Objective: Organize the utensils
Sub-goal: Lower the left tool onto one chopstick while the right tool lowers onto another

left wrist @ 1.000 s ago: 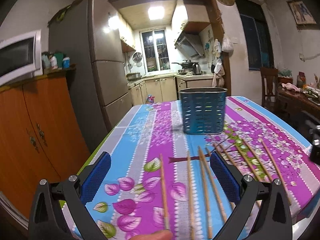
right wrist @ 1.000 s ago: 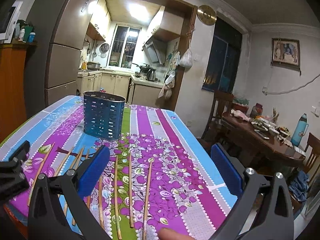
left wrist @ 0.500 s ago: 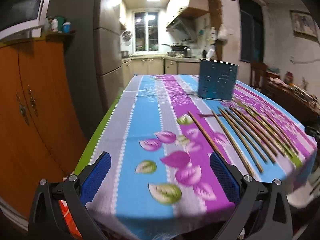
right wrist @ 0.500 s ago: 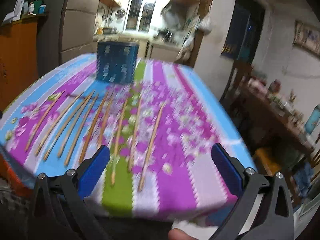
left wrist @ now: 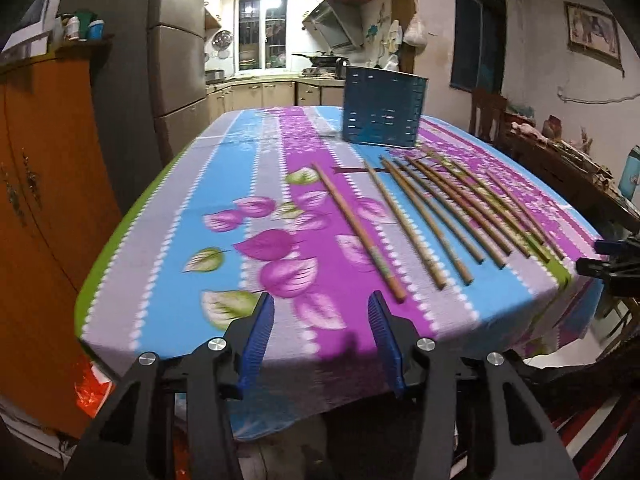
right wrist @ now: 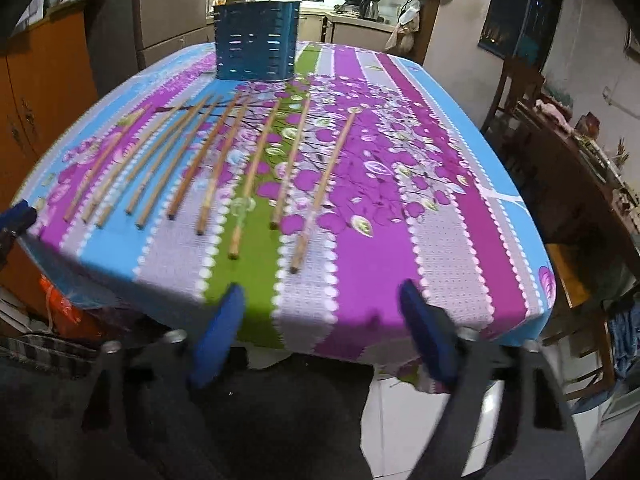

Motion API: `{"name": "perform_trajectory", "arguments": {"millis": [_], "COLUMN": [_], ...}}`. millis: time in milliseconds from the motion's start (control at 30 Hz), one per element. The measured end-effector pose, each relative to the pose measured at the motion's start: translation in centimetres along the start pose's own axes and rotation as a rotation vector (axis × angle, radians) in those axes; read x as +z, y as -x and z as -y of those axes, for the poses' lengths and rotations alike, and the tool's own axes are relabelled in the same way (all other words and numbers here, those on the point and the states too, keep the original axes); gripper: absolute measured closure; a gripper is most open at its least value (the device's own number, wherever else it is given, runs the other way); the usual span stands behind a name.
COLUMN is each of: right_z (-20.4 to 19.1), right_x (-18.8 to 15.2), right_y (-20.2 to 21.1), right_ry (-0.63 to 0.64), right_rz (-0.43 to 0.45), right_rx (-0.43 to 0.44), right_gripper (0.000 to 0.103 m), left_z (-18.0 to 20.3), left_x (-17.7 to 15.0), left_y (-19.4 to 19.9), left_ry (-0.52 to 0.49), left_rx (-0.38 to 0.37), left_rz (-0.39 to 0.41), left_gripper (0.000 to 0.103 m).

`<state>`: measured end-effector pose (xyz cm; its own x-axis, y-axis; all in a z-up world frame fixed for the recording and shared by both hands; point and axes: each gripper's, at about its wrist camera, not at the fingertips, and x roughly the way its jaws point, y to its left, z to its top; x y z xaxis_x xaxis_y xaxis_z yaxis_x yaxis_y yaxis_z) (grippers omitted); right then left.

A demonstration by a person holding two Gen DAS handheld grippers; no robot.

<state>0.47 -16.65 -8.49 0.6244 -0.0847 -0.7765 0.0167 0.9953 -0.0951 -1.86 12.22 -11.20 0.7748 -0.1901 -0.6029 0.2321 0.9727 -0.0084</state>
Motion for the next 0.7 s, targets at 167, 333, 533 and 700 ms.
{"name": "perform_trajectory", "arguments": {"millis": [167, 333, 533, 700], "right_z": [0.4, 1.0, 1.2, 0.8], "right_x": [-0.1, 0.3, 0.5, 0.4], "right_y": [-1.2, -2.1, -2.4, -2.4], "right_ry": [0.019, 0.005, -0.008, -0.001], "right_rz": [0.036, 0.064, 0.087, 0.098], "right_rx": [0.045, 0.101, 0.14, 0.144], "right_gripper": [0.074, 0.087, 0.091, 0.096], "left_z": [2.9, 4.7, 5.4, 5.6], "left_x": [0.3, 0.3, 0.2, 0.1], "left_y": [-1.0, -2.6, -3.0, -2.9], "left_ry": [-0.054, -0.067, -0.079, -0.086], "left_rx": [-0.013, 0.009, 0.06, 0.076], "left_rz": [-0.018, -0.052, -0.041, -0.034], "left_gripper": [0.052, 0.067, 0.082, 0.091]}}
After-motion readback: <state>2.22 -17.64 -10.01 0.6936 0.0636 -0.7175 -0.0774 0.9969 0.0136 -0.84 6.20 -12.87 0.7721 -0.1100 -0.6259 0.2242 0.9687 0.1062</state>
